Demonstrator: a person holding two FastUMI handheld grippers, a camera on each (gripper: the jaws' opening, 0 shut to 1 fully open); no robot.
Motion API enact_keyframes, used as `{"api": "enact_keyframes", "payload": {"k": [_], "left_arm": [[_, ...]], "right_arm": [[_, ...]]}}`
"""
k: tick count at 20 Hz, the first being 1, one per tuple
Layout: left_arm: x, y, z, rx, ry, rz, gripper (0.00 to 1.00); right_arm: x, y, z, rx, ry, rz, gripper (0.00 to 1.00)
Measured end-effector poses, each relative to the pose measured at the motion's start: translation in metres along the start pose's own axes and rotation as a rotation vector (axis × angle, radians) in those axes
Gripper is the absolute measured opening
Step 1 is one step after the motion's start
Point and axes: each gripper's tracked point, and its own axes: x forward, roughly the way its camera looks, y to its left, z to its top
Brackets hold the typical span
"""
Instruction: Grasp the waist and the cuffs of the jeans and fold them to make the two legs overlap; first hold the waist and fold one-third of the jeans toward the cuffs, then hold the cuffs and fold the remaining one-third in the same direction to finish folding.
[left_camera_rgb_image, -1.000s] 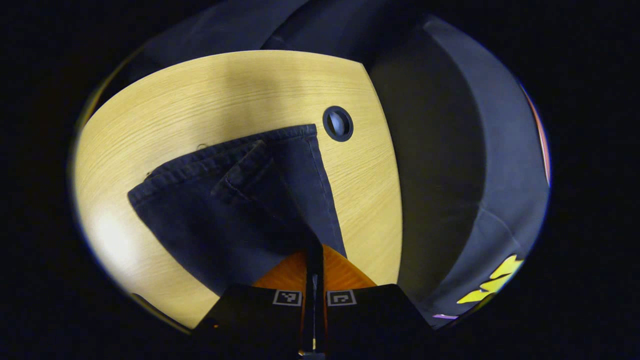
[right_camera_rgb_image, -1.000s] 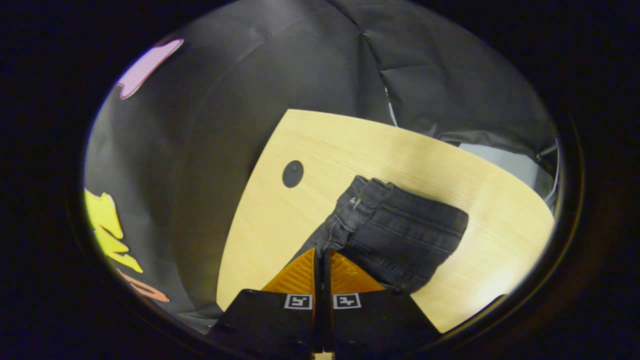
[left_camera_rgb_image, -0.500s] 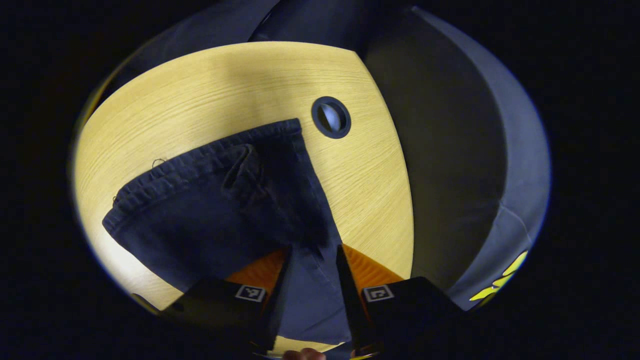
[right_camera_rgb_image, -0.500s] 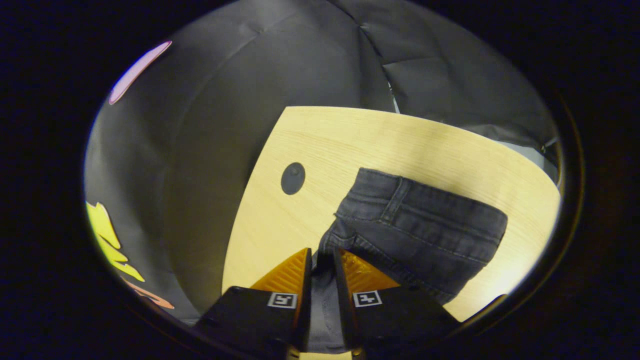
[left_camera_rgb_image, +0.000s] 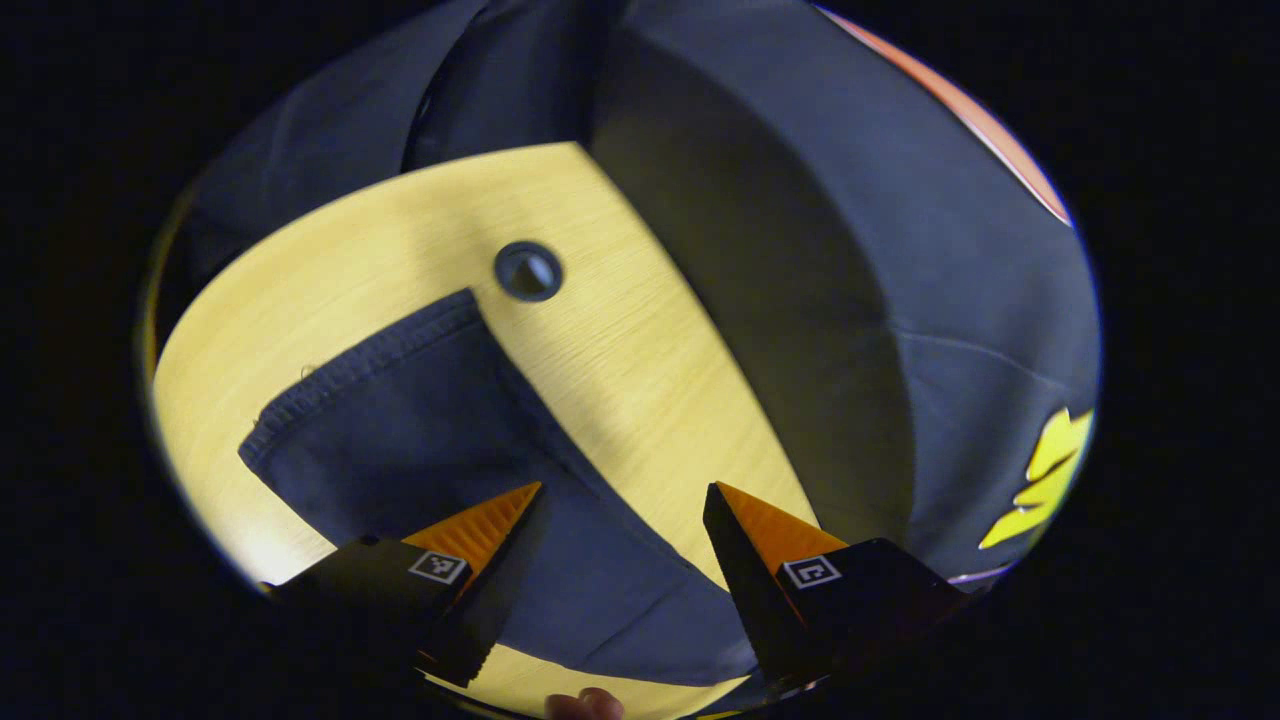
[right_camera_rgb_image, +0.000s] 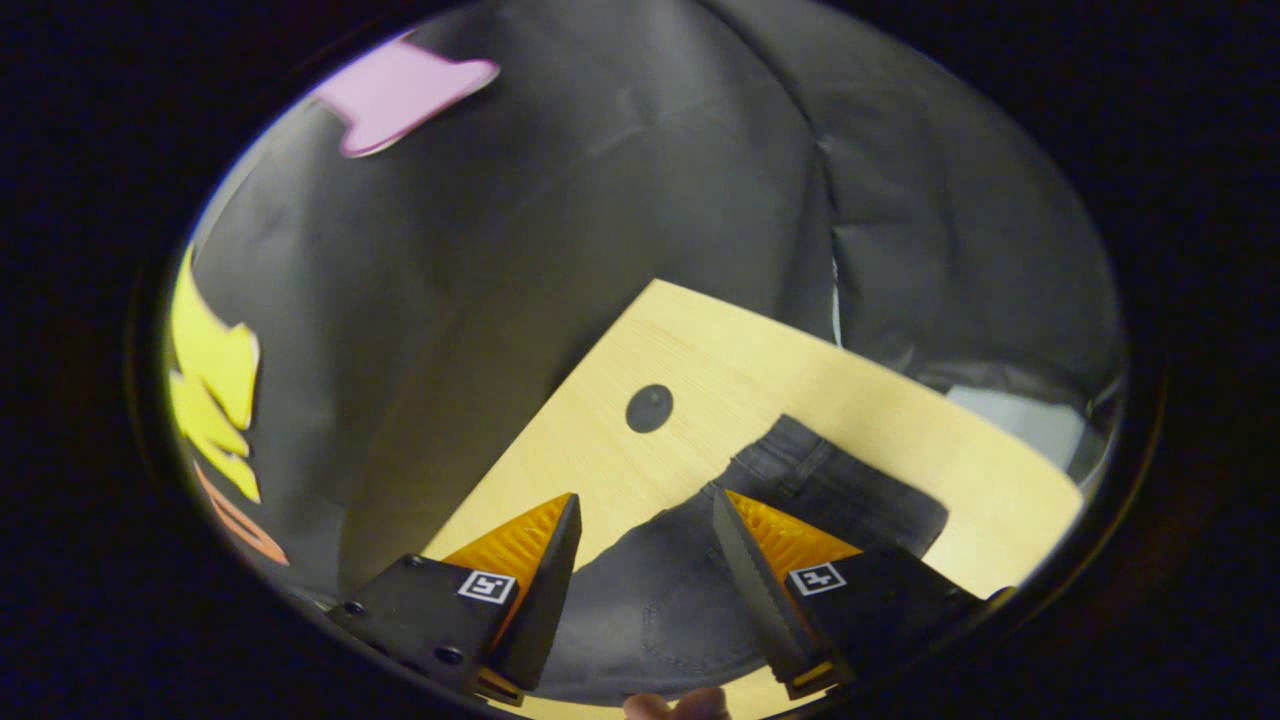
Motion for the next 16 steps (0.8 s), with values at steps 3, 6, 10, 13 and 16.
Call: {"api": "enact_keyframes", "payload": {"k": [3, 6, 10, 13, 16], "left_arm": [[-0.057, -0.070, 0.027, 0.277, -0.172, -0.060, 0.99], [-0.121, -0.127, -0.004, 0.470, -0.364, -0.132, 0.99], [-0.188, -0.148, -0.016, 0.653, -0.612, -0.126, 0.98], [-0.223, -0.154, -0.065, 0.745, -0.689, -0.179, 0.98], [-0.247, -0.162, -0.117, 0.822, -0.724, -0.215, 0.99]], "right_arm": [[-0.045, 0.016, 0.014, -0.291, -0.124, 0.001, 0.87], [-0.110, 0.046, 0.026, -0.488, -0.283, 0.048, 0.98], [-0.193, 0.071, 0.017, -0.582, -0.443, 0.132, 0.98], [-0.237, 0.062, 0.001, -0.586, -0.497, 0.143, 0.98], [-0.266, 0.020, -0.021, -0.575, -0.498, 0.097, 1.00]]}}
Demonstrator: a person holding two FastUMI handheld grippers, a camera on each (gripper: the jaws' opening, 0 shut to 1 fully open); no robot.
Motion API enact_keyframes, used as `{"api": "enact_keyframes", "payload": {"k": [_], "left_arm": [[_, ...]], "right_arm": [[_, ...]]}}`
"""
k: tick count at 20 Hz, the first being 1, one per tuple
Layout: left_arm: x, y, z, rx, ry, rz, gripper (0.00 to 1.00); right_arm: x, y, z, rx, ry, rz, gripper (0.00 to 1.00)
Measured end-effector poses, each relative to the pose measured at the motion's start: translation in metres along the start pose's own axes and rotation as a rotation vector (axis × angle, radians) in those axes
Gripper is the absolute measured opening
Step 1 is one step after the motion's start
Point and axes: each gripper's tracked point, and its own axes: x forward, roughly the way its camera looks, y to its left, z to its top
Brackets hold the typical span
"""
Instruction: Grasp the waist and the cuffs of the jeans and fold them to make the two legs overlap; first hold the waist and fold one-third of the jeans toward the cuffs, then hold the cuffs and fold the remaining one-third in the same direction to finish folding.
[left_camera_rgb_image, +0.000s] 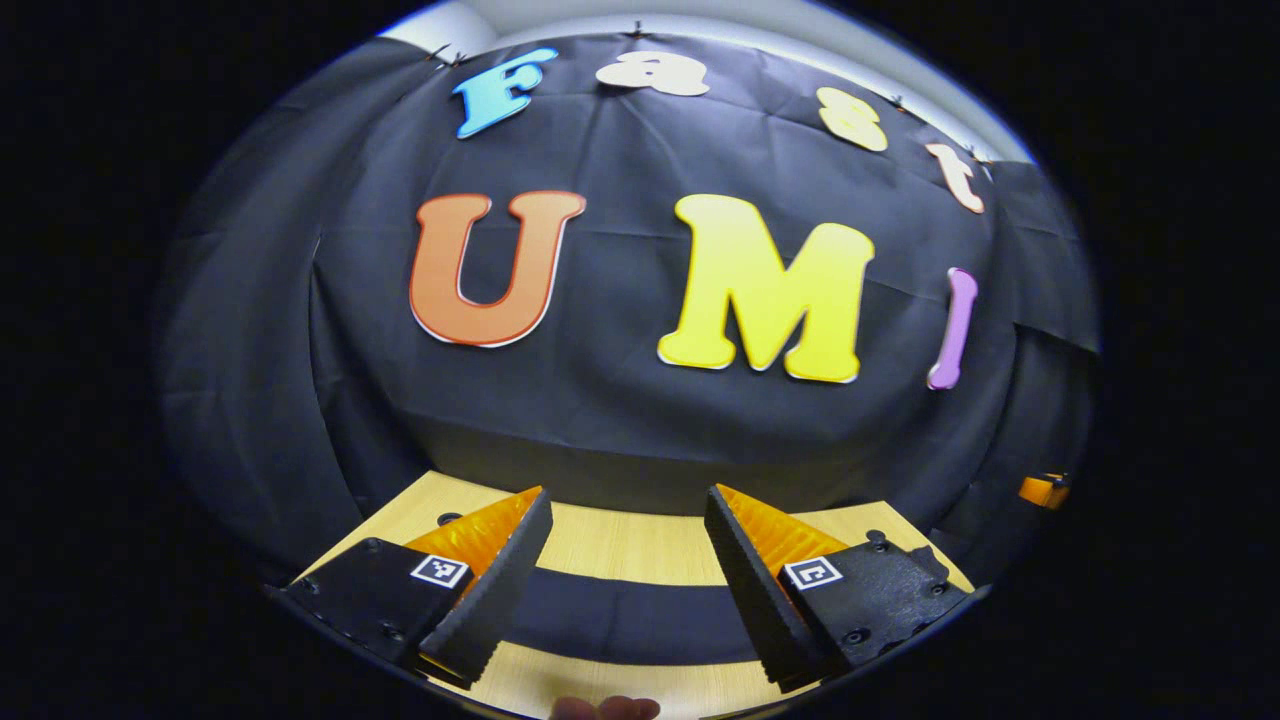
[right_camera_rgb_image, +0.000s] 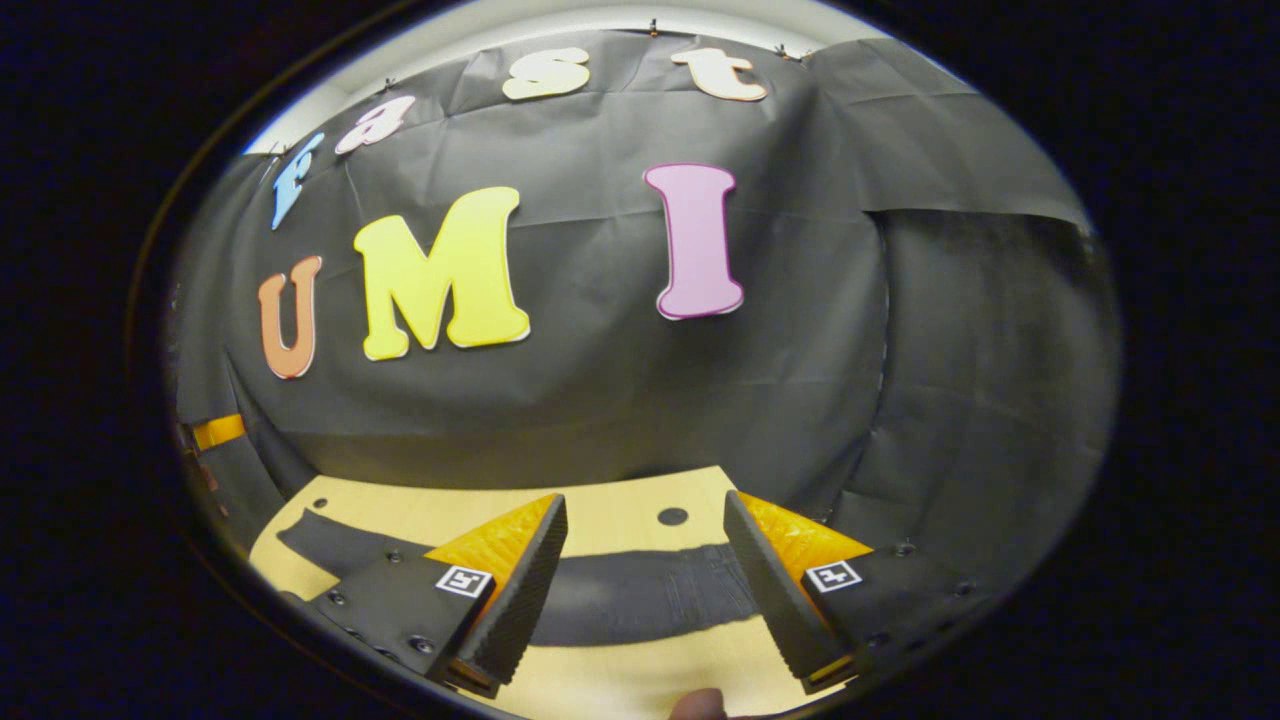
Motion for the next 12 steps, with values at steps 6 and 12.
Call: {"api": "enact_keyframes", "payload": {"k": [6, 12], "left_arm": [[-0.036, -0.041, 0.004, -0.006, -0.046, -0.020, 0.98], [-0.040, -0.041, -0.012, -0.027, 0.049, 0.021, 0.99]], "right_arm": [[-0.034, -0.003, -0.044, 0.003, 0.025, -0.018, 0.97], [0.035, -0.069, -0.125, 0.190, 0.156, -0.123, 0.98]]}}
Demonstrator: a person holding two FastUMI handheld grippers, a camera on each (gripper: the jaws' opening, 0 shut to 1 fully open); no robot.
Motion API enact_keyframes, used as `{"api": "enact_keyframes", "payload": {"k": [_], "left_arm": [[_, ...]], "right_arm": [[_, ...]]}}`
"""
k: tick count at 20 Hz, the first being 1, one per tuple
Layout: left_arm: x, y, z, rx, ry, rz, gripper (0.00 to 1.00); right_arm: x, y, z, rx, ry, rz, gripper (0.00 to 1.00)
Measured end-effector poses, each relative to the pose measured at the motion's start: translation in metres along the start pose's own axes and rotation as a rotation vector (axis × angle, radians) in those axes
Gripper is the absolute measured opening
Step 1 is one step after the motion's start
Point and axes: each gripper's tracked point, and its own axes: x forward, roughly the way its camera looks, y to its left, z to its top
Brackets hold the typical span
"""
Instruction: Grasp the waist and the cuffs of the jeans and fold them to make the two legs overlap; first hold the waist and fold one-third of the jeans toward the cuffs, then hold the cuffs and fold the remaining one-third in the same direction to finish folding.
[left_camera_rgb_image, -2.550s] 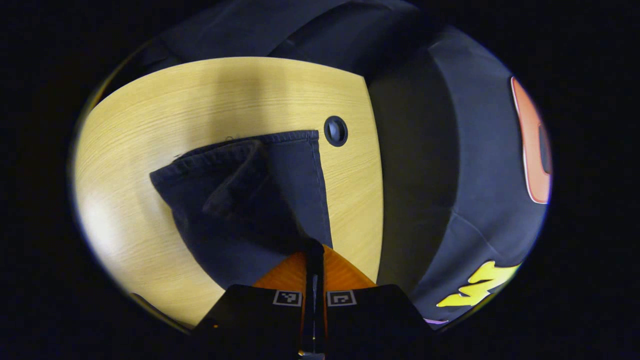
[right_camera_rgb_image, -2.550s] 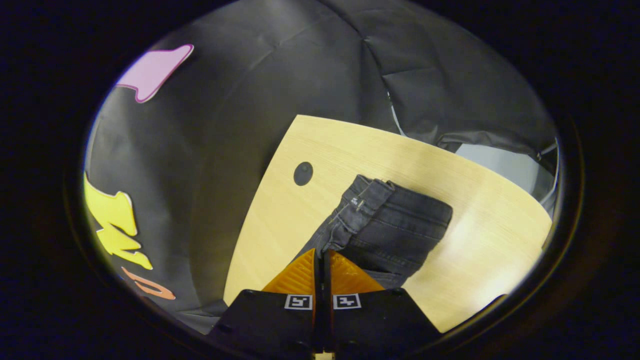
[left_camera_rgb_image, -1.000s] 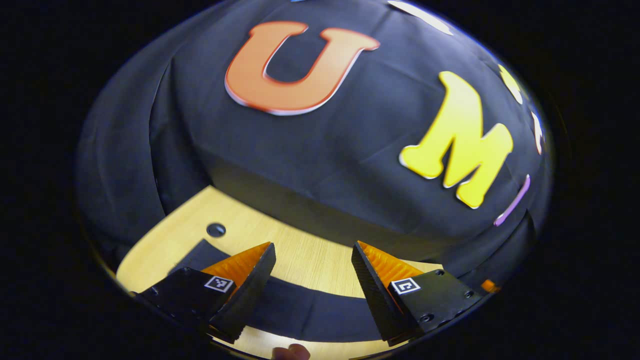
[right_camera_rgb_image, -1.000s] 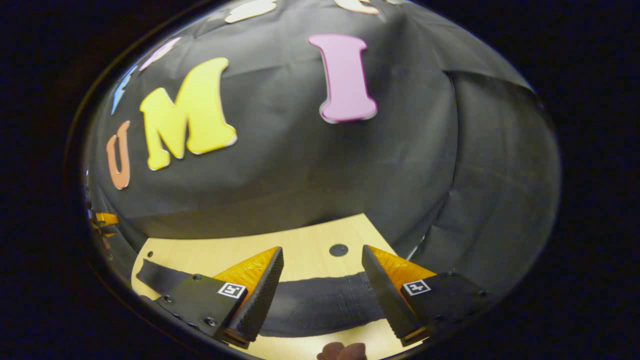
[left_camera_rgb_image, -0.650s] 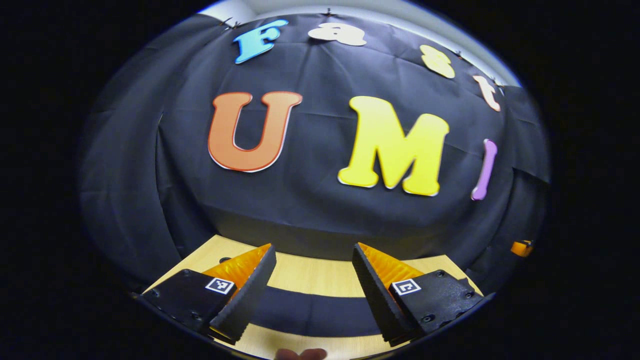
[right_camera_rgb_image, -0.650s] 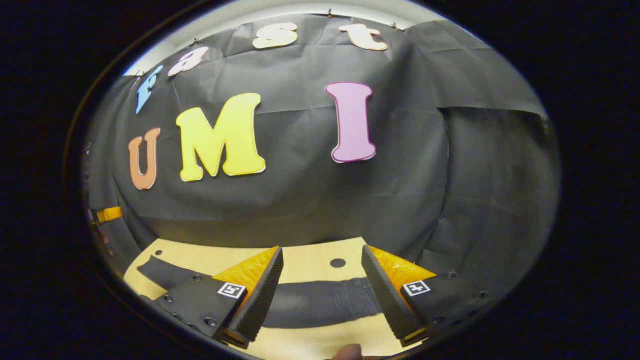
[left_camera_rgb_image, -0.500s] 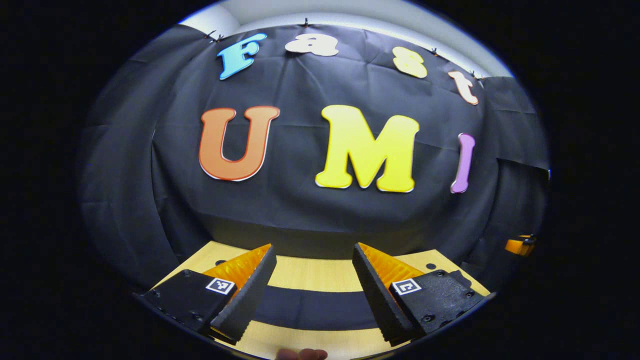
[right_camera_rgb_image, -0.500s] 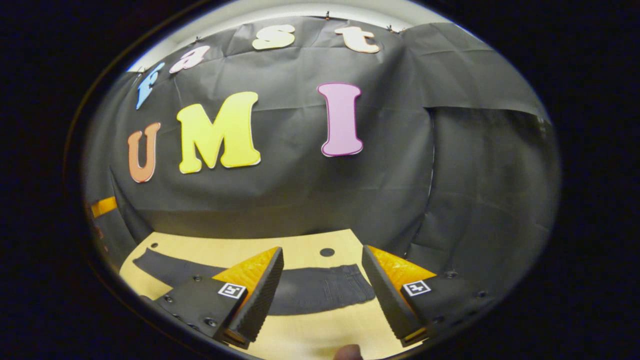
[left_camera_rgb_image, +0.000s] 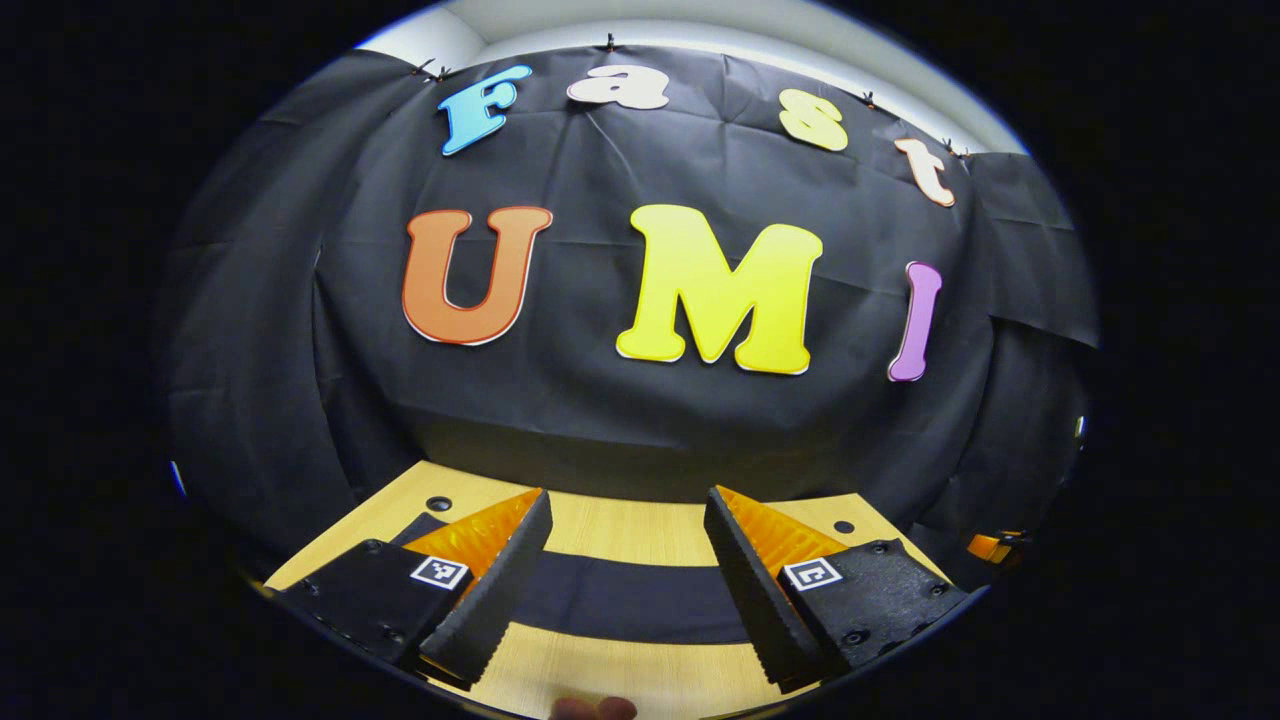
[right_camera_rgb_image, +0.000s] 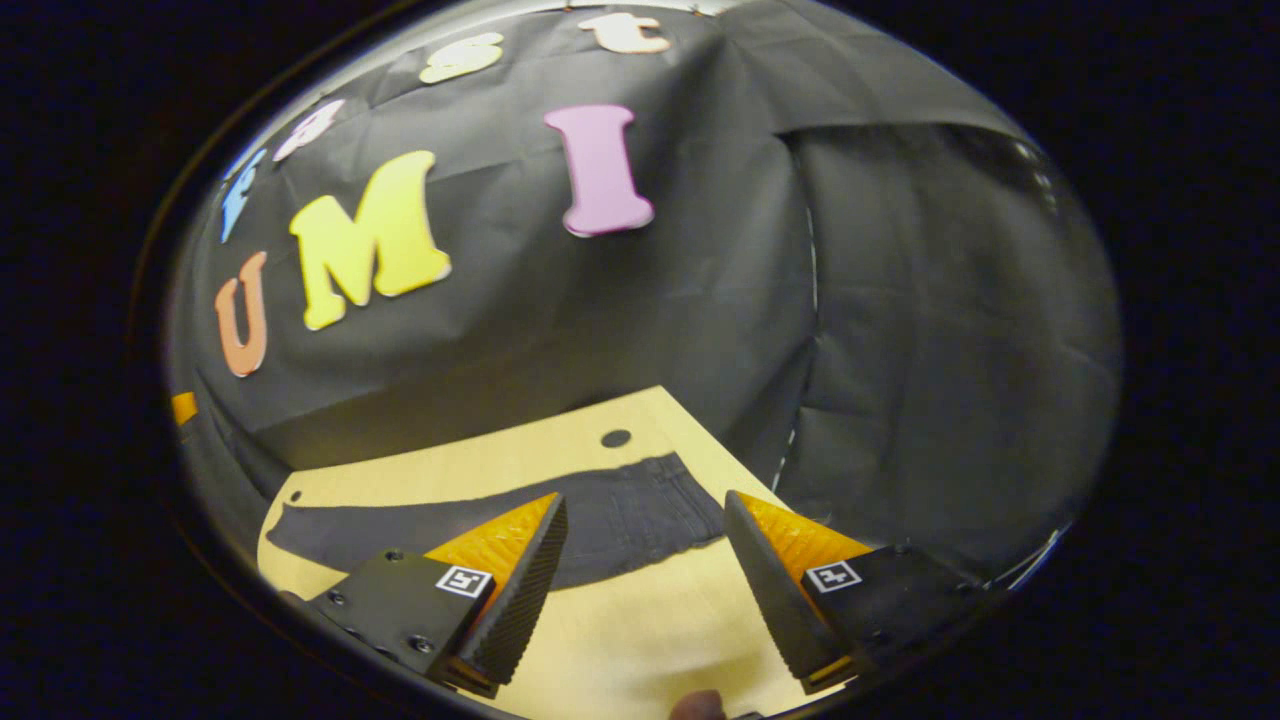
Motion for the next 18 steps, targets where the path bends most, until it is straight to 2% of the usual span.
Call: {"api": "enact_keyframes", "payload": {"k": [5, 9, 11, 12, 14, 15, 16, 17, 18], "left_arm": [[0.000, -0.001, -0.003, -0.007, 0.045, 0.061, 0.98], [0.001, 0.003, -0.003, 0.001, 0.066, 0.128, 0.98], [0.000, 0.007, -0.004, 0.008, 0.068, 0.150, 0.99], [0.001, 0.008, -0.005, 0.003, 0.072, 0.158, 0.98], [0.000, 0.010, -0.006, -0.007, 0.080, 0.174, 0.98], [-0.002, 0.014, -0.005, -0.009, 0.078, 0.184, 0.98], [-0.003, 0.016, -0.003, -0.012, 0.073, 0.193, 0.98], [-0.004, 0.019, -0.003, -0.014, 0.075, 0.199, 0.98], [-0.006, 0.020, -0.005, -0.023, 0.081, 0.203, 0.99]], "right_arm": [[0.102, -0.042, -0.048, 0.052, 0.097, -0.049, 0.98], [0.160, -0.045, -0.061, 0.032, 0.132, -0.043, 0.98], [0.173, -0.042, -0.071, 0.006, 0.163, -0.046, 0.98], [0.177, -0.040, -0.076, -0.005, 0.176, -0.050, 0.92], [0.181, -0.039, -0.080, 0.002, 0.186, -0.047, 0.92], [0.181, -0.039, -0.077, 0.008, 0.180, -0.049, 0.98], [0.179, -0.041, -0.081, 0.001, 0.187, -0.045, 0.90], [0.180, -0.040, -0.080, -0.007, 0.185, -0.037, 0.93], [0.181, -0.039, -0.080, -0.009, 0.199, -0.023, 0.89]]}}
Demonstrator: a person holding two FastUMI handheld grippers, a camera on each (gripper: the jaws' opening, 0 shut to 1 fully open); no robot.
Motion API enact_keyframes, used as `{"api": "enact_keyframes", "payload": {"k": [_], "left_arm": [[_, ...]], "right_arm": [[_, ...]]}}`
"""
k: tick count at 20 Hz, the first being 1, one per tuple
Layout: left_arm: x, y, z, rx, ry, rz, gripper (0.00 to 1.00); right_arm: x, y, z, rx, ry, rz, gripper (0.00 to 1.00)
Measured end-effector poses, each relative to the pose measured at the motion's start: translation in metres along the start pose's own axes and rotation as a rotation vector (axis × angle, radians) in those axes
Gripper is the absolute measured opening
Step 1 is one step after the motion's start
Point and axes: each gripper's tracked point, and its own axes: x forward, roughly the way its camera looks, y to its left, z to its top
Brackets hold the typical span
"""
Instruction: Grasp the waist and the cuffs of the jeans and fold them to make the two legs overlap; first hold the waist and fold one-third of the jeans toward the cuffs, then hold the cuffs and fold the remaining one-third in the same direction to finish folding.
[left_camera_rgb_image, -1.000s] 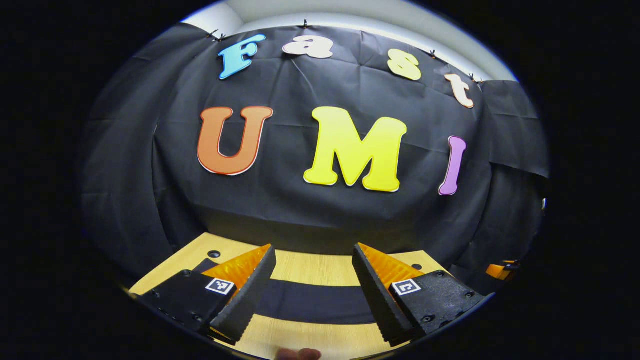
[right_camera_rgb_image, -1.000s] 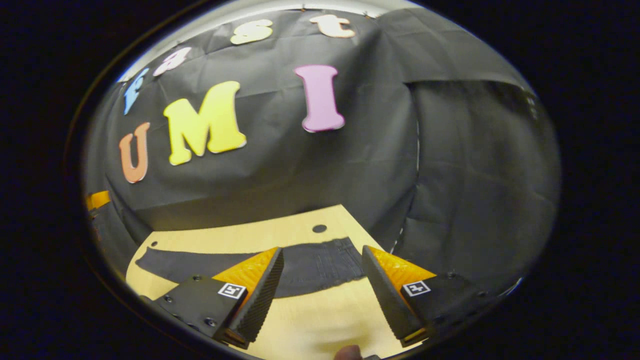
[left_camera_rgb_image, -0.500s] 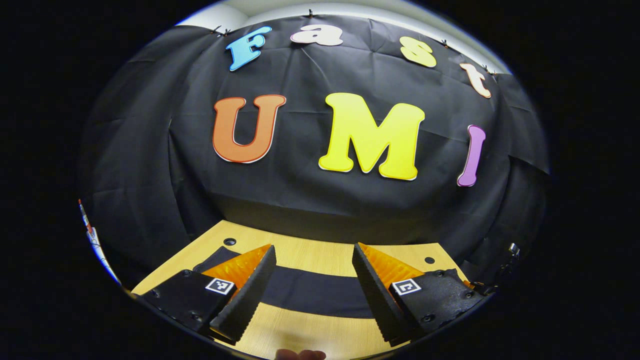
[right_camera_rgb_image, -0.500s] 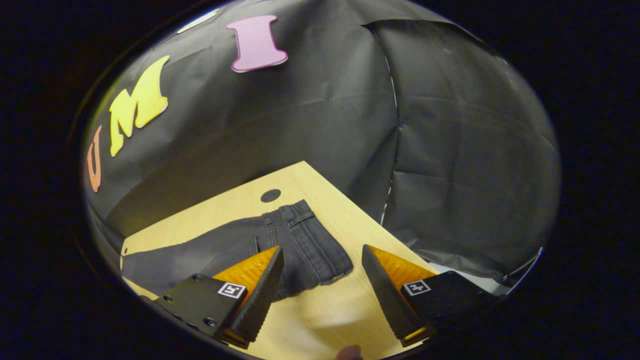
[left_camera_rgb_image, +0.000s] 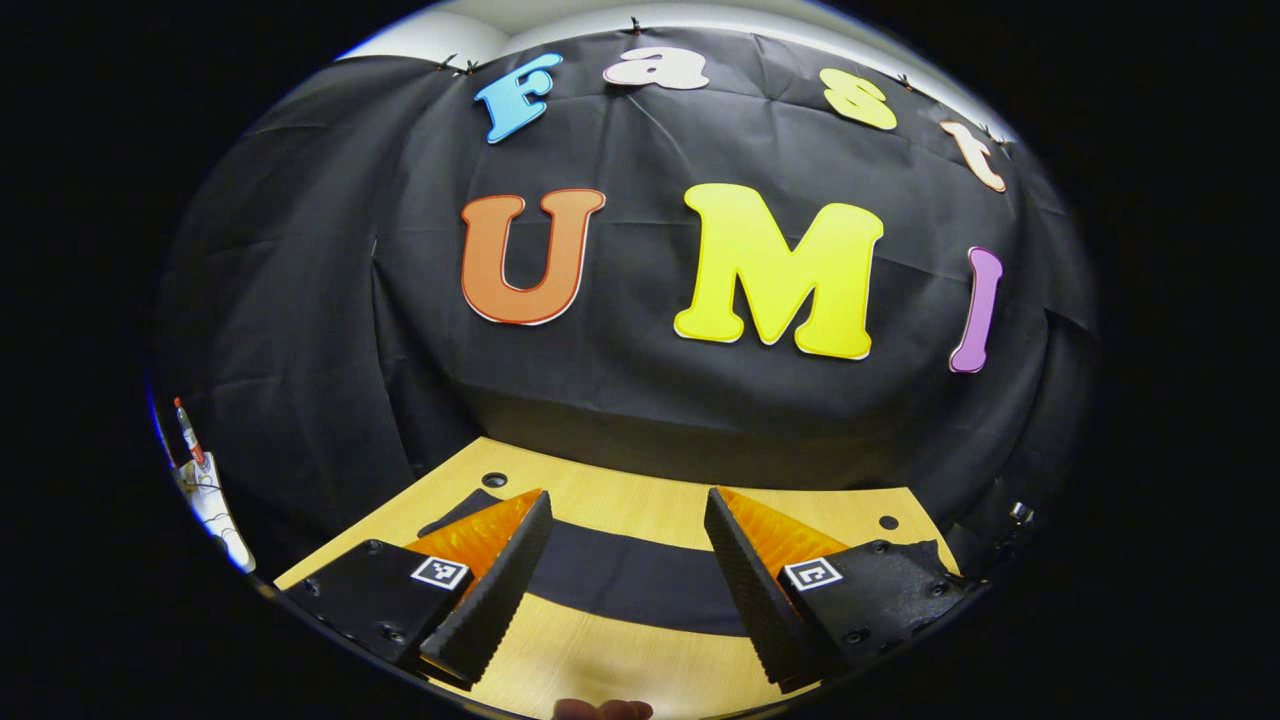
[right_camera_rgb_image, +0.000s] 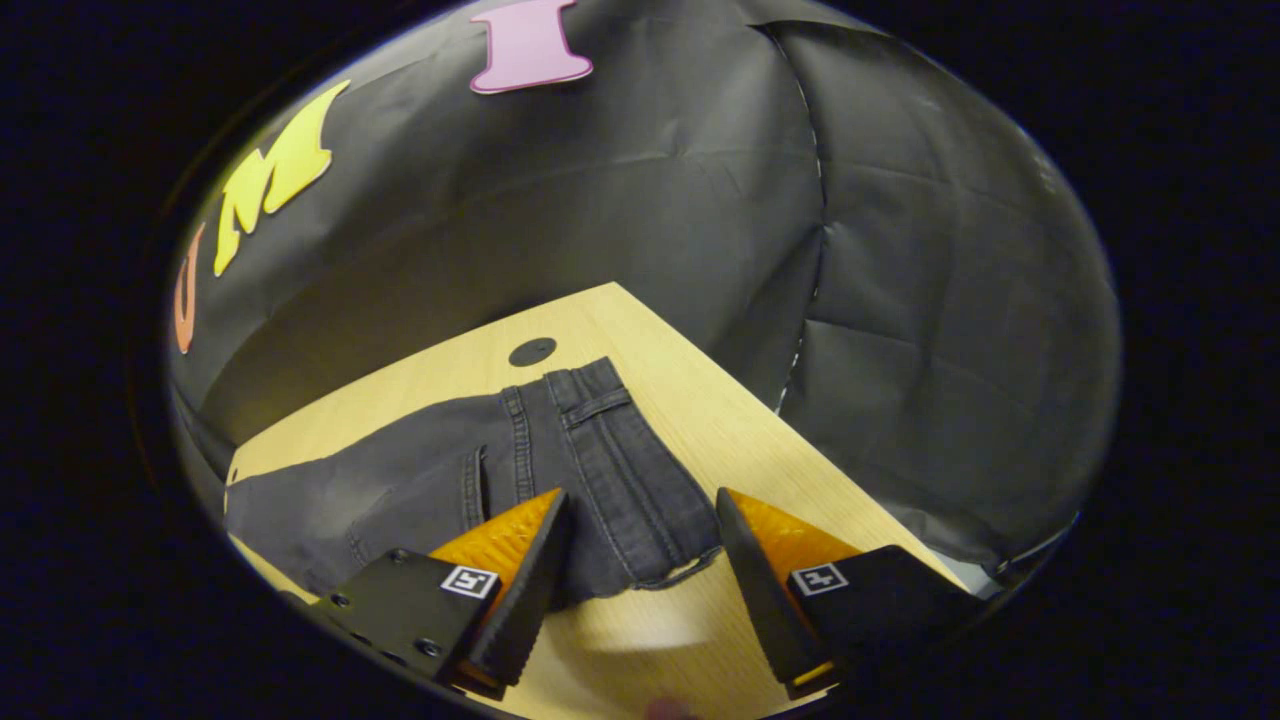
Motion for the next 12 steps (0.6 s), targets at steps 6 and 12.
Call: {"api": "enact_keyframes", "payload": {"k": [6, 12], "left_arm": [[-0.010, 0.014, -0.003, -0.015, 0.011, 0.016, 0.99], [-0.016, 0.028, -0.014, -0.018, 0.003, -0.018, 0.99]], "right_arm": [[0.000, 0.014, 0.009, -0.082, 0.019, -0.007, 0.30], [-0.030, 0.030, 0.037, -0.044, 0.049, 0.008, 0.02]]}}
